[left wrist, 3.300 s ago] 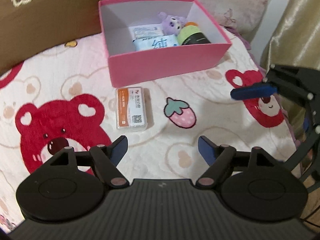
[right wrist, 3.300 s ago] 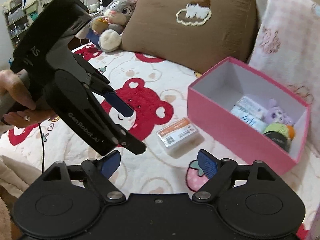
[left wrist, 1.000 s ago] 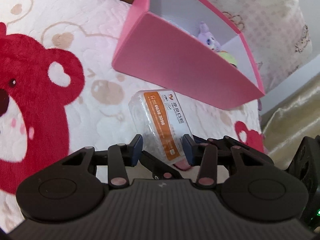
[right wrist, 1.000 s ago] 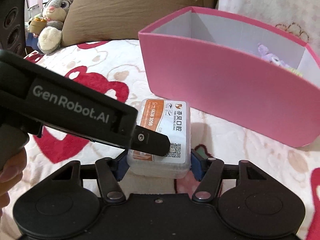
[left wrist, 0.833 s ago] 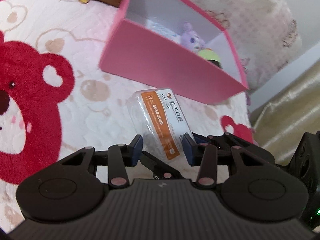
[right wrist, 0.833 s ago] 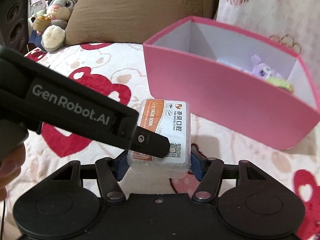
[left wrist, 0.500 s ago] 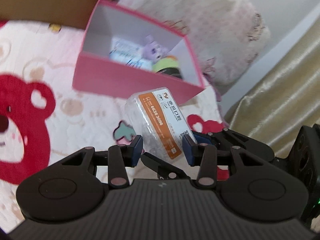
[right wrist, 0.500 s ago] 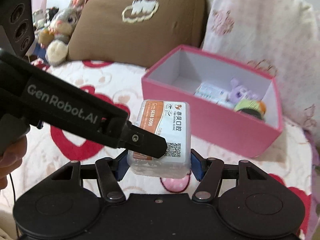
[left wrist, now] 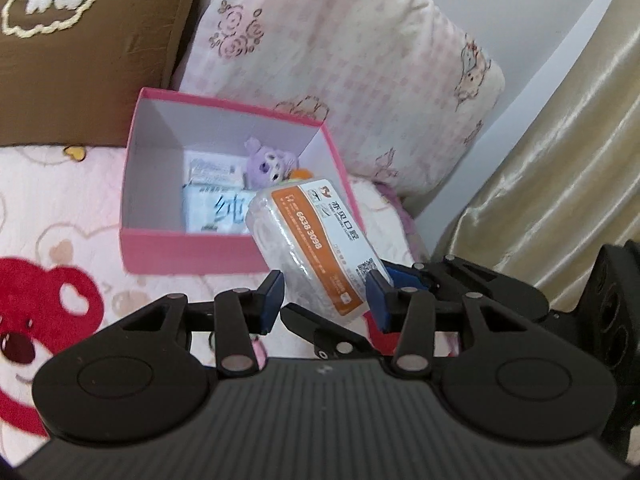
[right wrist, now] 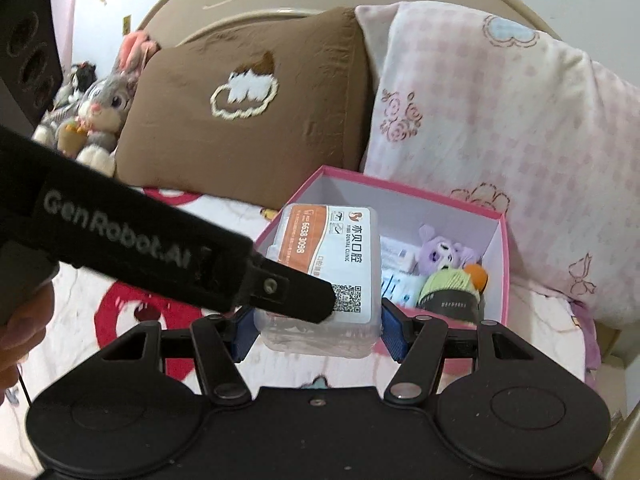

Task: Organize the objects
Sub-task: 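Carry the mask box with the left gripper into the pink box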

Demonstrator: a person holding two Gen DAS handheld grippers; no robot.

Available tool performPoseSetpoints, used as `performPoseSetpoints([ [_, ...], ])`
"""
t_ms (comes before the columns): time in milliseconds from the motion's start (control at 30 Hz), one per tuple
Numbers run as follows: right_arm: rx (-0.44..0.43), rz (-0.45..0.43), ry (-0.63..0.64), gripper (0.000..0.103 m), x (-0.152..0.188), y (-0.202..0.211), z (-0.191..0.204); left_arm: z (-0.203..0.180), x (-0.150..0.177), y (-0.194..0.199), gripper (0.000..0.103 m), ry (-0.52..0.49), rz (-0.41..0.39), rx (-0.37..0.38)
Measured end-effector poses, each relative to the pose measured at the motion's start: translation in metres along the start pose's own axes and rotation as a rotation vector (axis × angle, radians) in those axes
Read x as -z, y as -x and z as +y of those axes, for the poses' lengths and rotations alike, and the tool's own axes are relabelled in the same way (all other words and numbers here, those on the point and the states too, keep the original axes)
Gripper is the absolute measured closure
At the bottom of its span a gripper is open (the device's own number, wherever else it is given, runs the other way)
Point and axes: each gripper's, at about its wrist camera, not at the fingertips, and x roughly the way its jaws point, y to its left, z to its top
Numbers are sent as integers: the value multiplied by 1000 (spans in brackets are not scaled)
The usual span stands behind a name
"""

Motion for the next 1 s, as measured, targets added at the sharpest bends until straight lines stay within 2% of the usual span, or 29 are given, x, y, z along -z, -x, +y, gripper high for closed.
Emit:
performPoseSetpoints([
  [133, -19, -36, -18, 37, -16, -5, -9, 10, -27, 0, 61, 15, 4, 30],
  [300, -25, -58, -56, 37, -36, -21, -19, 12, -56, -10, 60, 3, -7, -5],
  [433, -26, -42, -94, 37, -50, -41, -31, 16, -78, -28, 59, 1, 4, -46],
  [567, -16, -1, -136, 37, -56, -69, -48, 32, -96, -60, 60, 15, 47, -44],
  [700, -1, 39, -171, 37, -51, -103, -61, 59, -103, -96, 61, 61, 84, -21],
  [1000, -37, 151, -228, 37, -31, -174, -70, 106, -94, -155, 61, 108, 152, -90],
])
